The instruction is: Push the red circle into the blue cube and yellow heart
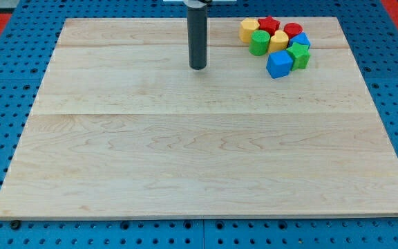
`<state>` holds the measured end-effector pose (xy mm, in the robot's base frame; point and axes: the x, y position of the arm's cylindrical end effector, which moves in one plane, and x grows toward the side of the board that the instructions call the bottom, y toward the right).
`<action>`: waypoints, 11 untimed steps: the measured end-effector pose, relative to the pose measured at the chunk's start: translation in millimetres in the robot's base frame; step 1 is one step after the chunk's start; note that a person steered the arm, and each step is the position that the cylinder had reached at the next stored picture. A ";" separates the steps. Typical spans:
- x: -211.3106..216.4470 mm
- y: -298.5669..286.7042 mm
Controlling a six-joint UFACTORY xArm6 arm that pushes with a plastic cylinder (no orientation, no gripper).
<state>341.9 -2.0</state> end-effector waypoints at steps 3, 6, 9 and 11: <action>45.7 212.8; -95.8 262.1; -60.9 182.9; -36.2 163.4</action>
